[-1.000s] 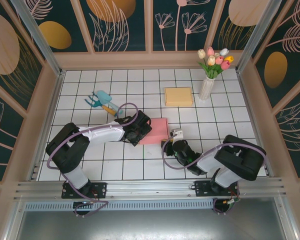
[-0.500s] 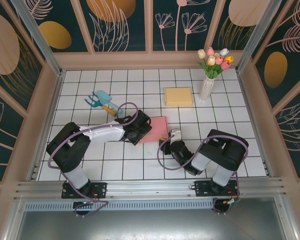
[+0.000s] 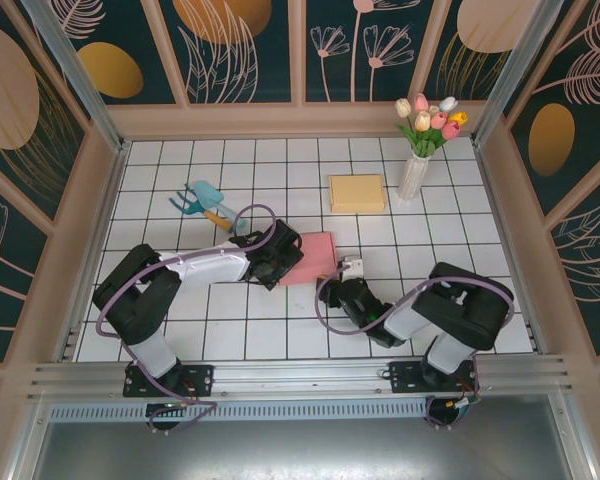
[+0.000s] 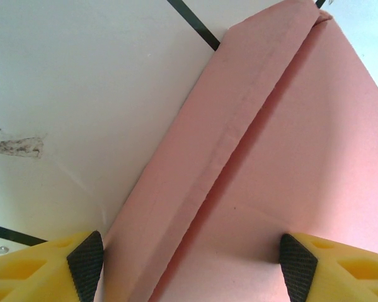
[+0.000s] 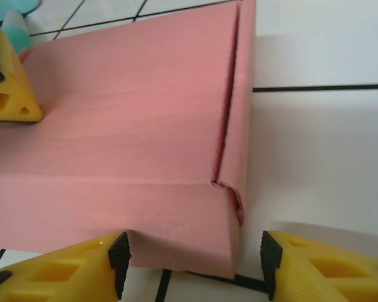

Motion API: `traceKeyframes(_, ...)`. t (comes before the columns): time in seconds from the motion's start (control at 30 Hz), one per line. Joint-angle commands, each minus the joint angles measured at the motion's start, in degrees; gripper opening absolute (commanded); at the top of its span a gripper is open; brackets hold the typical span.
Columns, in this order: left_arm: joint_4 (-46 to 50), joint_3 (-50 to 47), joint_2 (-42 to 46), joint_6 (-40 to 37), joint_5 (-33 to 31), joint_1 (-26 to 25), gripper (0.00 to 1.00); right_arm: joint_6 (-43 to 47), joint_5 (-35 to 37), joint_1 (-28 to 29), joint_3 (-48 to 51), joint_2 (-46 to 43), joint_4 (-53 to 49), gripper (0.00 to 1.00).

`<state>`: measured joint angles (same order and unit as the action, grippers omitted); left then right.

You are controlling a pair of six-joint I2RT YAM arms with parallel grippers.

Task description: Fold the paper box

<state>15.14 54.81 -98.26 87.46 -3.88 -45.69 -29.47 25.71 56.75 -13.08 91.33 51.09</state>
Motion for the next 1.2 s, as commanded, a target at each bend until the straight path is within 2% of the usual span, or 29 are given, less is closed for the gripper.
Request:
traceKeyframes(0.0,10.44,-2.69,-4.22,-1.15,-0.5,0.63,0.75,-3.45,0.37,0.25,1.11,-4.64,-6.83,0.62)
traceKeyframes(0.17,10.27,-2.69,-4.43,-0.87,-0.77,0.83,0.75,-3.7,-0.69,1.1,0.23,-12.62,-15.84,0.62)
traceKeyframes(0.33,9.72,-2.43,-5.61,-0.86,-0.25,0.83,0.76,-5.14,1.92,5.03,-3.06,-16.18,-24.77,0.49)
traceKeyframes(0.53,9.43,-2.34,-6.06,-0.89,0.32,0.8,0.75,-4.35,-1.04,6.19,-5.77,-10.11,-18.18,0.46)
traceKeyframes(0.73,9.35,-3.16,-4.52,-1.15,0.58,0.81,0.75,0.71,0.5,5.71,-11.64,0.59,-10.49,0.43)
traceKeyframes(0.83,8.08,-4.08,-3.4,-1.52,2.36,0.83,0.74,3.89,1.28,4.56,-13.49,3.11,-6.25,0.42)
traceKeyframes(0.93,5.58,-5.13,-2.69,-2.51,6.12,0.72,0.69,4.21,-0.19,2.24,-16.0,5.4,-7.67,0.42)
traceKeyframes(1.0,5.22,-4.88,-1.91,-2.89,7.65,0.53,0.69,3.76,-2.05,0.39,-15.99,6.22,-7.51,0.42)
traceKeyframes(1.17,10.15,-3.0,3.23,-3.15,2.16,0.28,0.71,1.86,-5.33,-2.88,-10.94,1.68,-6.43,0.43)
